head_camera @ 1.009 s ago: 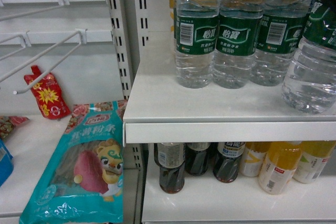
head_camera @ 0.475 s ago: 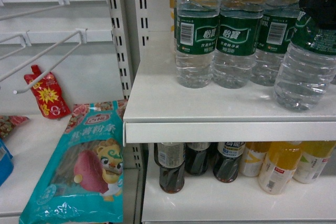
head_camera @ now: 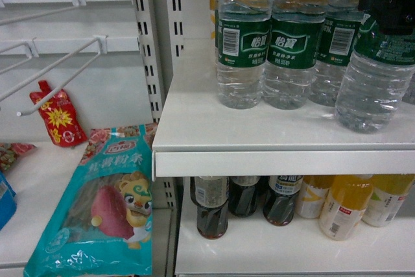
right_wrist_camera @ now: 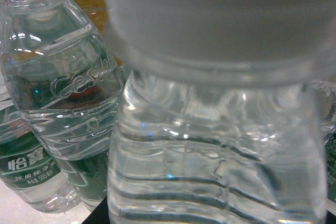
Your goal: Move water from second to third shelf
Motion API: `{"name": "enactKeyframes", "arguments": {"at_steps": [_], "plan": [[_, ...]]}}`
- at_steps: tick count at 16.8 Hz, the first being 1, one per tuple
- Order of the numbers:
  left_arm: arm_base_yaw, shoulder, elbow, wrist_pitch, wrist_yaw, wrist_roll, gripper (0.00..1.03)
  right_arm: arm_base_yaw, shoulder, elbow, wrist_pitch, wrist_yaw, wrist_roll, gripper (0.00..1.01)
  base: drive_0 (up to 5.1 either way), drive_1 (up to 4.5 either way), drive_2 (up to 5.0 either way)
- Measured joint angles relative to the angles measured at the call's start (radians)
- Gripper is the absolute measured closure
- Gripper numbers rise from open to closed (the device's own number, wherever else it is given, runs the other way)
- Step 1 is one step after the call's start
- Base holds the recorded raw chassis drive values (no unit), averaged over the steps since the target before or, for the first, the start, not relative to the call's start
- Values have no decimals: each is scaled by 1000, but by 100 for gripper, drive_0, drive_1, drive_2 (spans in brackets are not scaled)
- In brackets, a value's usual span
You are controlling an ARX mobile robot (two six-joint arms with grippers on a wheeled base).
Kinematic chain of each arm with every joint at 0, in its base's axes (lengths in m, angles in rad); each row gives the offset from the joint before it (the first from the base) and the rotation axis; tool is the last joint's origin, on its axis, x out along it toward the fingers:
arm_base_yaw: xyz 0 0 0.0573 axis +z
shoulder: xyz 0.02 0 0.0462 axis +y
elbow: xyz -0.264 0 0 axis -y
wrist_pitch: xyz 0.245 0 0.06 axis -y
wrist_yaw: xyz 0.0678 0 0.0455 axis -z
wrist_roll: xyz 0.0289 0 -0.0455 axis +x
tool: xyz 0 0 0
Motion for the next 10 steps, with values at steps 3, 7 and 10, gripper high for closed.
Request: {"name": "enactKeyframes", "arguments": {"at_steps": [3,7,10], "plan": [[0,0,0,0,0,0,5,0,7,-3,12,0,-10,58,0,0,0],[0,0,0,0,0,0,5,0,8,-3,12,-2,-10,58,0,0,0],[0,0,0,0,0,0,5,0,10,-3,32,-7,-10,18,0,0,0]]}}
